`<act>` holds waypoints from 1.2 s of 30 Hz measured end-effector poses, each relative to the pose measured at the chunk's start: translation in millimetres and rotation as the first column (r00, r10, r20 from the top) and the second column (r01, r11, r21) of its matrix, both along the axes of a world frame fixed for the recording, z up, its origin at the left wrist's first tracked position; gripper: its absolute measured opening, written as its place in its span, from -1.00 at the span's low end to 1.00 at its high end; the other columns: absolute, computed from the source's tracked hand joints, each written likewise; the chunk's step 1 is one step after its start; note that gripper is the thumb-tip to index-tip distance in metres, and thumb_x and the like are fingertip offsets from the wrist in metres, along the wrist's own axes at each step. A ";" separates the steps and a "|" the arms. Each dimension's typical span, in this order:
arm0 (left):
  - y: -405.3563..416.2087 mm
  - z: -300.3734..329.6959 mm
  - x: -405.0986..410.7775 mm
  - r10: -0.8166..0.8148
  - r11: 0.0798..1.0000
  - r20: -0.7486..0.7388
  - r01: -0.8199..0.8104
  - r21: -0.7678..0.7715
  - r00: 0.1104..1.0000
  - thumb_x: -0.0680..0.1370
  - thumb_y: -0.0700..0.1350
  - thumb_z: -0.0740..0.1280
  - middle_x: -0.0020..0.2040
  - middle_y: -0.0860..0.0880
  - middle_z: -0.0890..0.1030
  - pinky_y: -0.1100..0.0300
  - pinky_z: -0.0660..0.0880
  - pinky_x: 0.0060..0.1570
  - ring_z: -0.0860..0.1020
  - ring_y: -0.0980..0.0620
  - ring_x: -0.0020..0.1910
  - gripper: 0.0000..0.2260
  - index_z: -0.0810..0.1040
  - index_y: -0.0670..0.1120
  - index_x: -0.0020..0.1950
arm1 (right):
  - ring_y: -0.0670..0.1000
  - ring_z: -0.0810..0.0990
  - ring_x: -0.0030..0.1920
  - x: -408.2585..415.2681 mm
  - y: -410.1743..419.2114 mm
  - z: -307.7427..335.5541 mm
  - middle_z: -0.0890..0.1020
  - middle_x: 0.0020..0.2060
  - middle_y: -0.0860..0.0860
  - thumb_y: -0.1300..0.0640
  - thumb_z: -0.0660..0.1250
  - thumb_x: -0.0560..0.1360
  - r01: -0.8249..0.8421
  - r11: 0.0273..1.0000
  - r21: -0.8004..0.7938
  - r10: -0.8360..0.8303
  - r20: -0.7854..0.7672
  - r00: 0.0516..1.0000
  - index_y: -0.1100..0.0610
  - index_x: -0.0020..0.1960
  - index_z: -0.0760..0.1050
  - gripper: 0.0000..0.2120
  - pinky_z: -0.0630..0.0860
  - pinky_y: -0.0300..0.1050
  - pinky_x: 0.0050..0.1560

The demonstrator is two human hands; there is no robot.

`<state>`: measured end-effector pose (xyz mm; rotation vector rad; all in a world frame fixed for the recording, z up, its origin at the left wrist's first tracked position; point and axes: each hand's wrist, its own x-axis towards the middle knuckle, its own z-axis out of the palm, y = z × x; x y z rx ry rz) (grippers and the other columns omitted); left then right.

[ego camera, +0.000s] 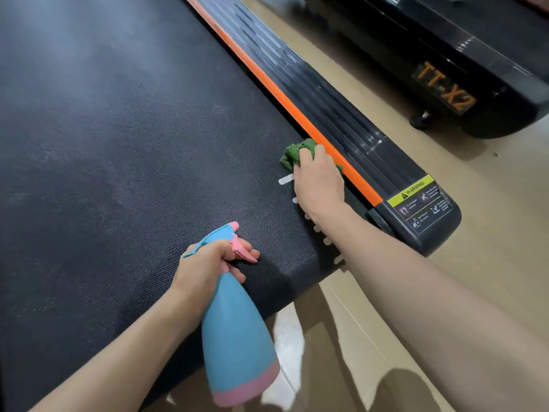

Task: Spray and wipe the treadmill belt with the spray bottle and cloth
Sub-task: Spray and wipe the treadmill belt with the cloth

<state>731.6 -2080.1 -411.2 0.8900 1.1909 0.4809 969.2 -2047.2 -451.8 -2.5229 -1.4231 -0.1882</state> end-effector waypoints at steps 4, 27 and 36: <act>-0.4 0.4 1.1 0.012 1.000 0.009 -0.012 -0.024 1.000 0.41 -0.24 0.25 -0.06 -0.21 0.79 0.13 0.49 -0.28 0.53 0.02 -0.54 -0.70 0.78 -0.07 -0.13 | 0.22 0.55 -0.19 -35.9 -84.5 1.3 0.49 -0.05 0.17 0.09 0.33 0.55 0.049 0.997 0.066 -0.051 0.032 0.998 0.17 0.02 0.46 -0.85 0.36 -0.02 -0.34; 12.2 -9.8 12.1 0.112 0.991 -0.020 -0.113 -0.076 0.994 0.31 -0.25 0.22 -0.18 -0.17 0.77 0.29 0.47 -0.54 0.58 -0.32 0.04 -0.63 0.75 -0.07 -0.06 | 0.13 0.54 -0.07 -17.2 -30.1 -1.2 0.49 0.03 0.09 0.02 0.21 0.59 -0.429 0.902 0.044 0.430 -0.004 0.903 0.12 0.15 0.46 -0.78 0.42 -0.01 -0.23; 41.2 6.8 16.8 0.173 0.982 -0.012 -0.173 -0.070 0.985 0.55 -0.38 0.10 -0.04 -0.26 0.77 0.30 0.47 -0.54 0.56 -0.09 -0.40 -0.57 0.62 -0.17 0.29 | 0.16 0.53 -0.21 -13.8 -7.3 -1.2 0.47 -0.04 0.11 0.03 0.22 0.56 -0.300 0.951 0.070 0.302 -0.011 0.953 0.13 0.05 0.40 -0.83 0.24 -0.07 -0.35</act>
